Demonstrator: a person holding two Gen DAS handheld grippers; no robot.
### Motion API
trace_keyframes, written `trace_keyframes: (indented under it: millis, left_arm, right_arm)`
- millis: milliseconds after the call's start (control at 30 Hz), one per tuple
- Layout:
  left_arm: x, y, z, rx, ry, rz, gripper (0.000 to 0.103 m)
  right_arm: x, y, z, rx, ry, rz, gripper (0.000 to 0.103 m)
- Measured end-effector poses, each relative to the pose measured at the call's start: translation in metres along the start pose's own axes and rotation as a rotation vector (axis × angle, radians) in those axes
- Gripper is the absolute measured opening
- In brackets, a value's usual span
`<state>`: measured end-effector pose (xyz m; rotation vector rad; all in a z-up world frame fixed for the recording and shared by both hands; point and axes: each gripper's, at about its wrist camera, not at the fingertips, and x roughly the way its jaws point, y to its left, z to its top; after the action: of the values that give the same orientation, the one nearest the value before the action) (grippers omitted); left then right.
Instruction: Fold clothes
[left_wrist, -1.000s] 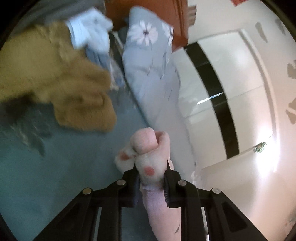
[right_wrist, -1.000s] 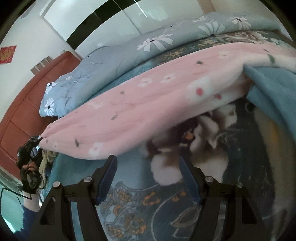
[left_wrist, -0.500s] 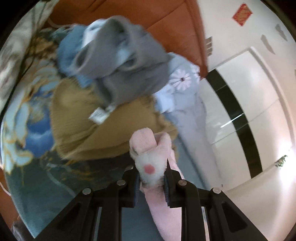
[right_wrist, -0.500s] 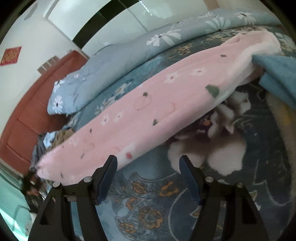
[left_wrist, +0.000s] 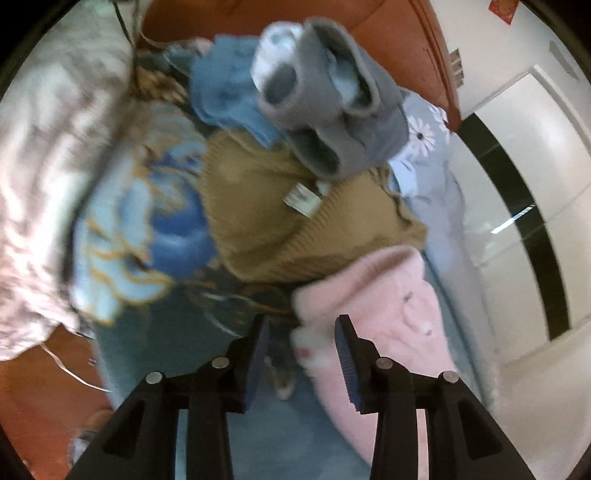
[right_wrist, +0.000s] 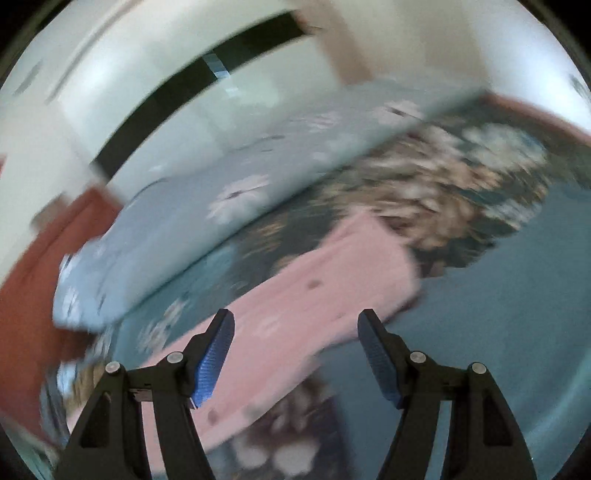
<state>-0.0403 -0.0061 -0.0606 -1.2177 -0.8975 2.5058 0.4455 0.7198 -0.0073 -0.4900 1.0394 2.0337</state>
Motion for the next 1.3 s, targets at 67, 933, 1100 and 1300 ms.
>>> trace_keyframes:
  millis: [67, 933, 1100, 1300]
  left_arm:
    - [-0.009, -0.006, 0.0, 0.019, -0.031, 0.018, 0.041]
    - [0.067, -0.185, -0.12, 0.428, 0.237, -0.177, 0.053]
    - [0.074, -0.181, -0.131, 0.417, 0.283, -0.142, 0.053]
    - [0.078, -0.177, -0.133, 0.408, 0.286, -0.122, 0.053]
  right_arm:
    - [0.014, -0.021, 0.011, 0.077, 0.029, -0.018, 0.071]
    - [0.028, 0.011, 0.095, -0.031, -0.058, 0.171, 0.008]
    - [0.096, -0.053, 0.066, 0.121, 0.139, -0.019, 0.008]
    - [0.103, -0.079, 0.059, 0.214, 0.157, 0.004, 0.013]
